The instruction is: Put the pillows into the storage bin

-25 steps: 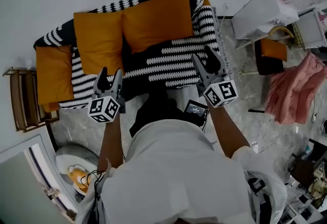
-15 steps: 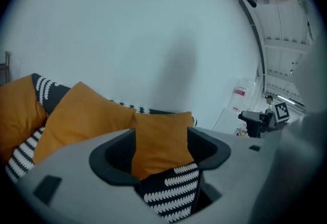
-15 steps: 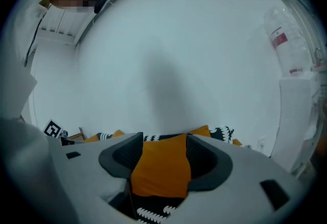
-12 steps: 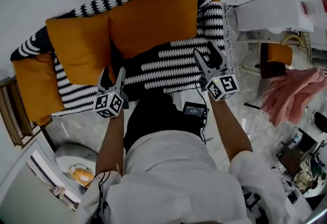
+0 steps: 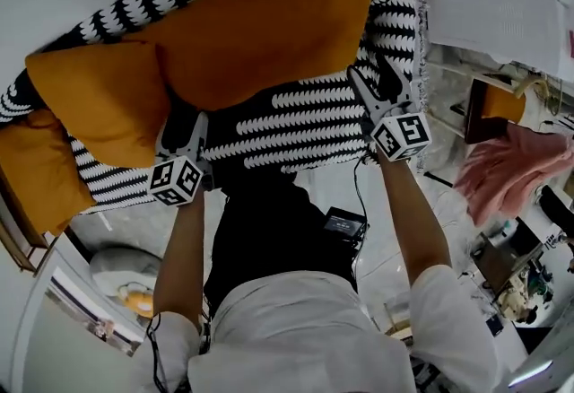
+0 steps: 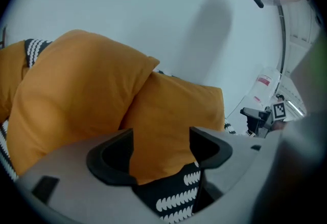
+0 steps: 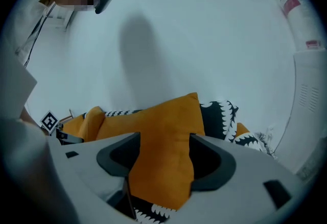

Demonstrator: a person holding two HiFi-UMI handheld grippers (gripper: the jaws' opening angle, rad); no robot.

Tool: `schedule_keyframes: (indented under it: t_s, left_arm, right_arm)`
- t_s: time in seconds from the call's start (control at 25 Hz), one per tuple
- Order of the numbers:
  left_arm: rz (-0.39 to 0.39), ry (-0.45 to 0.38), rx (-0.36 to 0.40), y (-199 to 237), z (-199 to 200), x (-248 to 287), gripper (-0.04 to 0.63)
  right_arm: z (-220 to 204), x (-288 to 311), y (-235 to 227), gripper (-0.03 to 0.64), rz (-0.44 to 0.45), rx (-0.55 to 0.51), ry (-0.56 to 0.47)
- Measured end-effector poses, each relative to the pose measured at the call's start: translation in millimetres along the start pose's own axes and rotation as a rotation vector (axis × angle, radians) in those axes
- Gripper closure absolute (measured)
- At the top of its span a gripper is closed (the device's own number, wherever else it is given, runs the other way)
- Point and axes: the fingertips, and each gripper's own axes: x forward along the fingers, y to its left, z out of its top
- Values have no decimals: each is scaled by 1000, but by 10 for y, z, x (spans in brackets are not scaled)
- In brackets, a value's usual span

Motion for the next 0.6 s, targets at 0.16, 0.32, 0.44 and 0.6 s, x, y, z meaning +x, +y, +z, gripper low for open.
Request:
schedule_keyframes:
  t_s: [0.16, 0.32, 0.44, 0.6]
  left_arm:
    - [4, 59, 12, 179, -139, 158, 238]
    - [62, 80, -14, 480, -197, 210, 220]
    - [129, 81, -5, 419, -288, 499, 212]
    - [136, 95, -32, 498, -314, 616, 207]
  right_arm:
    - [-204, 362, -186, 304, 11, -22, 59]
    - [-327, 716, -283, 293, 1, -13, 111]
    - [-512, 839, -672, 281, -6, 16, 143]
    - [-621, 986, -677, 270, 29, 93, 138]
